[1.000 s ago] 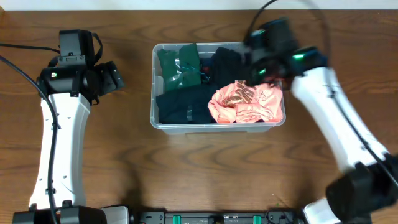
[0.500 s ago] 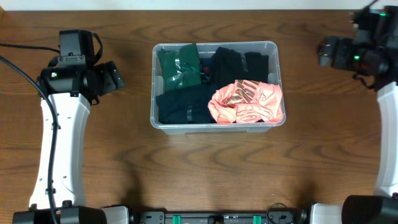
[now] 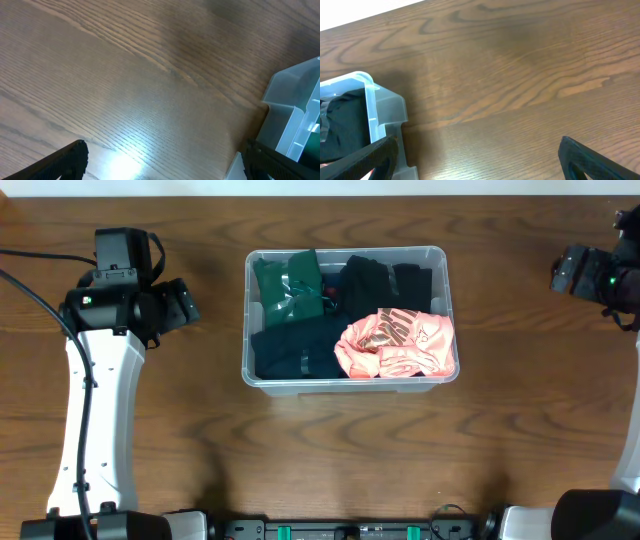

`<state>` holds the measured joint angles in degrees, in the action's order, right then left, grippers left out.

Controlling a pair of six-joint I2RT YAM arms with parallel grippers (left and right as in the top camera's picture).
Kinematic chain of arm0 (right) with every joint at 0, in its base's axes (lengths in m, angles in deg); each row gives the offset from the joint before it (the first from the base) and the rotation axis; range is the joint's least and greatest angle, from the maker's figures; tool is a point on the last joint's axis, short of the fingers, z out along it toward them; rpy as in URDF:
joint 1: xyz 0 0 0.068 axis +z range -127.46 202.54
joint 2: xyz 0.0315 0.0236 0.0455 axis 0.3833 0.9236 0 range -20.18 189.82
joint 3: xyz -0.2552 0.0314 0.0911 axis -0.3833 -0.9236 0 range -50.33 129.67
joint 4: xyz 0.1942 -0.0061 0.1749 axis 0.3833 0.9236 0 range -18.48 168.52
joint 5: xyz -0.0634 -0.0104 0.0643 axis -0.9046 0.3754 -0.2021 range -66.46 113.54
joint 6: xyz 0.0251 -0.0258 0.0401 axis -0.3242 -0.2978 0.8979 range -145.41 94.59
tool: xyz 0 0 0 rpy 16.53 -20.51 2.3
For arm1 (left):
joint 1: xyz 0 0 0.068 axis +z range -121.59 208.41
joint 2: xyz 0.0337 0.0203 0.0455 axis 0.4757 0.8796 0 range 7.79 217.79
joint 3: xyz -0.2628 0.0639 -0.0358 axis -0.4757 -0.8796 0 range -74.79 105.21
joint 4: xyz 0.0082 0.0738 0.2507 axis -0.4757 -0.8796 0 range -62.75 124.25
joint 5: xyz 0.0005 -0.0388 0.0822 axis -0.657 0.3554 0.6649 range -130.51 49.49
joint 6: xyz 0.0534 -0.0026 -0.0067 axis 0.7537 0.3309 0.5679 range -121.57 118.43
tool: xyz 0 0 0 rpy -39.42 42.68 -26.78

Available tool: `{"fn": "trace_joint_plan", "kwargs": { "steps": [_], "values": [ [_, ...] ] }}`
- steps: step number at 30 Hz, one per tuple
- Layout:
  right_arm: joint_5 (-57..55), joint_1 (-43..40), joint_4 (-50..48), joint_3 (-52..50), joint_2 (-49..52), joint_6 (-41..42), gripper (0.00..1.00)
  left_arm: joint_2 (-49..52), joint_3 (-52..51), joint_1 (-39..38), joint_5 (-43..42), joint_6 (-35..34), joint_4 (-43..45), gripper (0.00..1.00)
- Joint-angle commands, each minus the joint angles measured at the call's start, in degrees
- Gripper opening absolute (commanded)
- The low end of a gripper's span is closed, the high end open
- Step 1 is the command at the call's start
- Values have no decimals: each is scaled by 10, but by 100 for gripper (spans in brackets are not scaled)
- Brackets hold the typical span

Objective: Pack container

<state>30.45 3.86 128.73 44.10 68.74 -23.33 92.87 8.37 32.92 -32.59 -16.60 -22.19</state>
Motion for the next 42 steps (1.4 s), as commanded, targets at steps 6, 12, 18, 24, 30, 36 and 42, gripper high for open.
{"fn": "trace_joint_plan", "kwargs": {
  "steps": [6, 12, 18, 24, 30, 36, 42],
  "values": [
    [-7, -3, 1, -1, 3, -5, 99, 7, -2, 3, 5, -1, 0, 98],
    [-7, -3, 1, -1, 3, -5, 99, 5, -2, 3, 5, -1, 0, 98],
    [-7, -3, 1, -1, 3, -5, 99, -45, -2, 2, 5, -1, -1, 98],
    [-7, -3, 1, -1, 3, -5, 99, -146, -2, -10, -13, -1, 0, 98],
    [-7, -3, 1, -1, 3, -5, 99, -269, -43, -34, -32, -1, 95, 98],
    [-7, -3, 1, -1, 3, -5, 99, -401, -211, -41, -35, -1, 302, 98],
    [-7, -3, 1, -1, 3, -5, 99, -509, -393, -41, -46, -1, 448, 98]
  ]
}}
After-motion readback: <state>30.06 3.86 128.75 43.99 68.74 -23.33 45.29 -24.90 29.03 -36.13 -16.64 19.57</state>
